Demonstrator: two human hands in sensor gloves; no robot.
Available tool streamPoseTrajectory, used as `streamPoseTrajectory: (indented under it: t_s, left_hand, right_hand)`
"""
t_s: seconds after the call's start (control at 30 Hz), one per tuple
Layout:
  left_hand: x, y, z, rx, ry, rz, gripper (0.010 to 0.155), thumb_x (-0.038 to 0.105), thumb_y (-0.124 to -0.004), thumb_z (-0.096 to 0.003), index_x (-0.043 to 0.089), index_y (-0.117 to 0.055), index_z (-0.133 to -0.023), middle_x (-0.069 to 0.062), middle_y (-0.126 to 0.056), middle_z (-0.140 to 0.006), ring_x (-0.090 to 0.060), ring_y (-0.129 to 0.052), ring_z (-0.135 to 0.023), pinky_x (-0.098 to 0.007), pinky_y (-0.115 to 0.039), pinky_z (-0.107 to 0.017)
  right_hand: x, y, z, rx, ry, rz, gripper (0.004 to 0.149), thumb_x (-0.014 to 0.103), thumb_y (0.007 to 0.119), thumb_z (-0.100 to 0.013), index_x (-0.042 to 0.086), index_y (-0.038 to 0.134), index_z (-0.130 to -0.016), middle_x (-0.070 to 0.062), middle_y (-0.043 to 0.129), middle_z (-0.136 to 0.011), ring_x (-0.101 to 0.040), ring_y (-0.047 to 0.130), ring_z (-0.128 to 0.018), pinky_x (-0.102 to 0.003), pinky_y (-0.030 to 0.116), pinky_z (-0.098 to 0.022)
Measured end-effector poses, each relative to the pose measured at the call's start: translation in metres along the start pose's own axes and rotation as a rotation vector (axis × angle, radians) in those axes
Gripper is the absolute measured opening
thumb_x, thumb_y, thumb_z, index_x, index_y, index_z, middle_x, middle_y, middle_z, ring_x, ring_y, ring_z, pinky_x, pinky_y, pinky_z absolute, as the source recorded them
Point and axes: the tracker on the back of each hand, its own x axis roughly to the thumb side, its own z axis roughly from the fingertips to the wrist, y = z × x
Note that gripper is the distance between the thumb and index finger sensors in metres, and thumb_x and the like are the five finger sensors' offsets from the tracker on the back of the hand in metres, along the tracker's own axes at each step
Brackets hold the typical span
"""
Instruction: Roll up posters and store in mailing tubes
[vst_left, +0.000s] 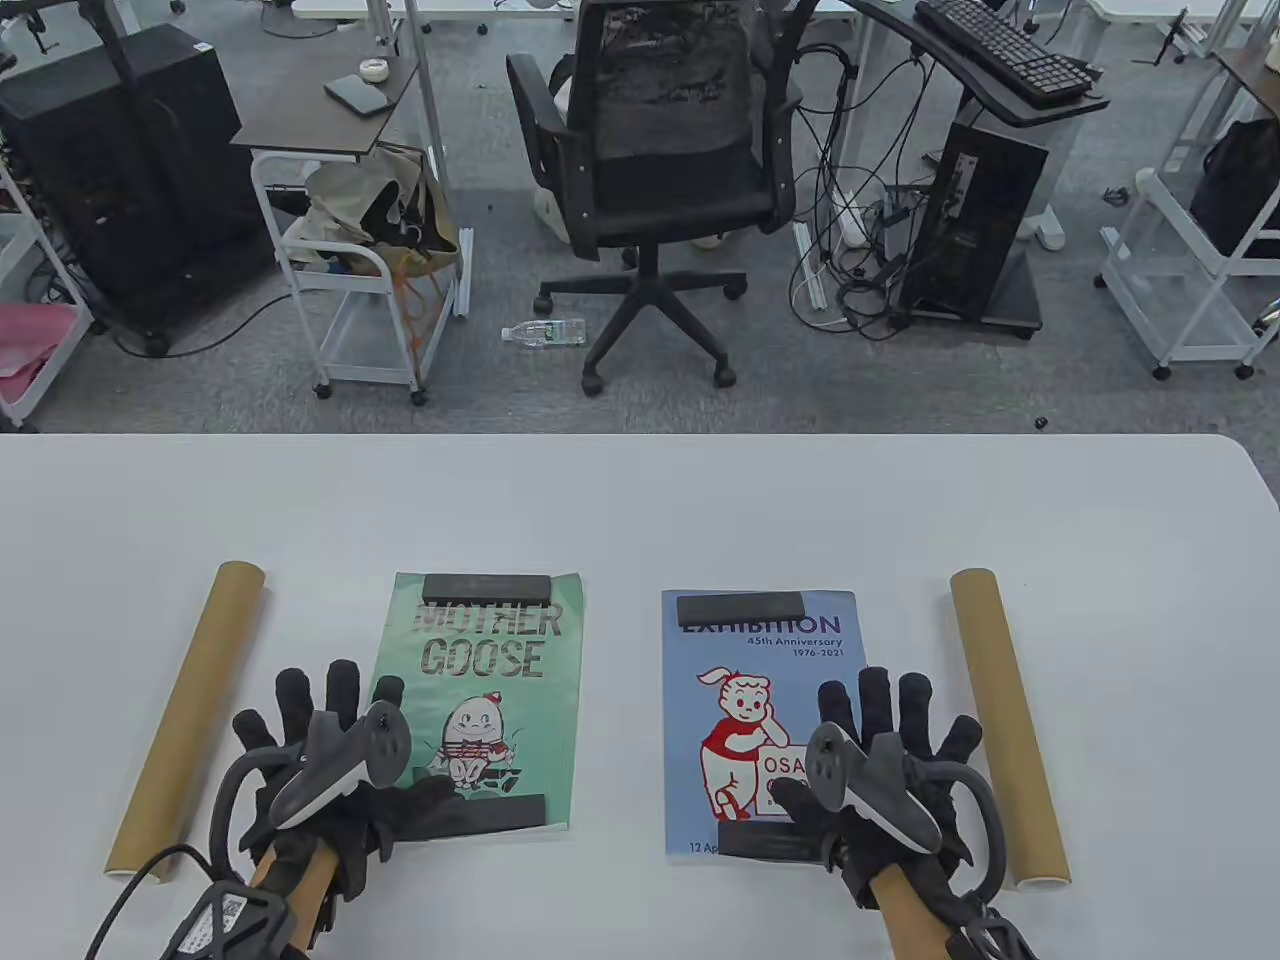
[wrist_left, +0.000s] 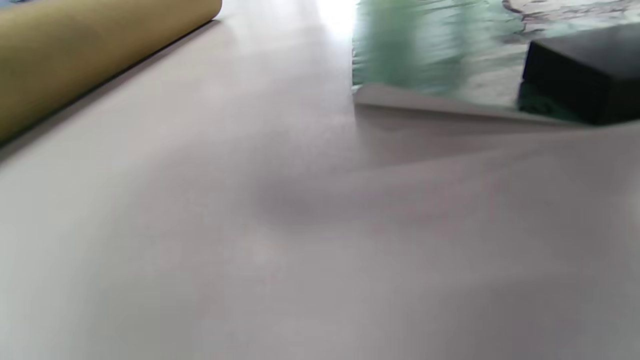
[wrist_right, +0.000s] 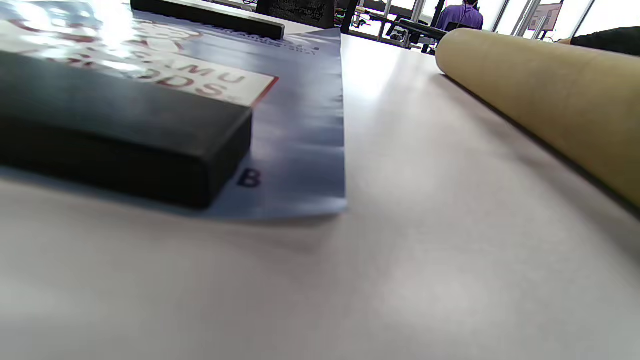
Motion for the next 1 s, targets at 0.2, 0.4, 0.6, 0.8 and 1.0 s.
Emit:
streamPoseTrajectory:
  t_s: [0.2, 0.4, 0.6, 0.8, 1.0]
  left_hand:
    - [-0.005, 0.001, 0.0, -0.002, 0.015, 0.015, 0.107, 0.1, -0.043, -0.0274, 0.041, 0.006, -0.102, -0.005, 0.013, -0.112, -0.053, 0.005, -0.101, -0.081, -0.012, -0.058]
    - [-0.026, 0.004, -0.002, 0.028, 0.068, 0.101, 0.108, 0.099, -0.045, -0.0279, 0.04, 0.002, -0.104, -0.007, 0.011, -0.112, -0.053, 0.004, -0.102, -0.08, -0.013, -0.06]
    - [-0.058, 0.008, -0.006, 0.037, 0.188, 0.186, 0.109, 0.097, -0.048, -0.0299, 0.036, 0.003, -0.104, -0.008, 0.008, -0.113, -0.053, 0.0, -0.103, -0.079, -0.015, -0.062]
    - [-0.123, 0.012, -0.031, -0.014, 0.46, 0.134, 0.109, 0.095, -0.053, -0.0307, 0.033, -0.003, -0.105, -0.01, -0.006, -0.117, -0.054, -0.022, -0.109, -0.077, -0.028, -0.068]
    - [-0.159, -0.025, -0.05, -0.07, 0.622, 0.246, 0.099, 0.076, -0.066, -0.0387, 0.026, -0.008, -0.102, -0.01, -0.04, -0.112, -0.037, -0.07, -0.097, -0.055, -0.068, -0.067]
  right_hand:
    - [-0.003, -0.002, 0.0, -0.014, 0.003, -0.028, 0.095, 0.084, 0.057, -0.037, 0.037, 0.002, -0.1, -0.005, -0.003, -0.112, -0.039, -0.014, -0.098, -0.079, 0.008, -0.065]
    - [-0.005, -0.005, 0.001, -0.049, -0.002, -0.061, 0.095, 0.083, 0.058, -0.037, 0.037, 0.005, -0.101, -0.006, 0.001, -0.114, -0.04, -0.009, -0.101, -0.079, 0.012, -0.067]
    - [-0.005, -0.005, 0.001, -0.041, -0.01, -0.057, 0.094, 0.082, 0.058, -0.038, 0.037, 0.006, -0.101, -0.007, 0.002, -0.114, -0.039, -0.009, -0.101, -0.078, 0.013, -0.068]
    - [-0.007, -0.012, 0.003, -0.063, -0.03, -0.097, 0.093, 0.082, 0.059, -0.039, 0.036, 0.007, -0.101, -0.007, 0.005, -0.114, -0.04, -0.006, -0.102, -0.078, 0.015, -0.068]
    - [-0.011, -0.016, 0.003, -0.088, -0.036, -0.157, 0.092, 0.08, 0.06, -0.039, 0.036, 0.01, -0.102, -0.009, 0.009, -0.115, -0.041, -0.003, -0.103, -0.078, 0.017, -0.068]
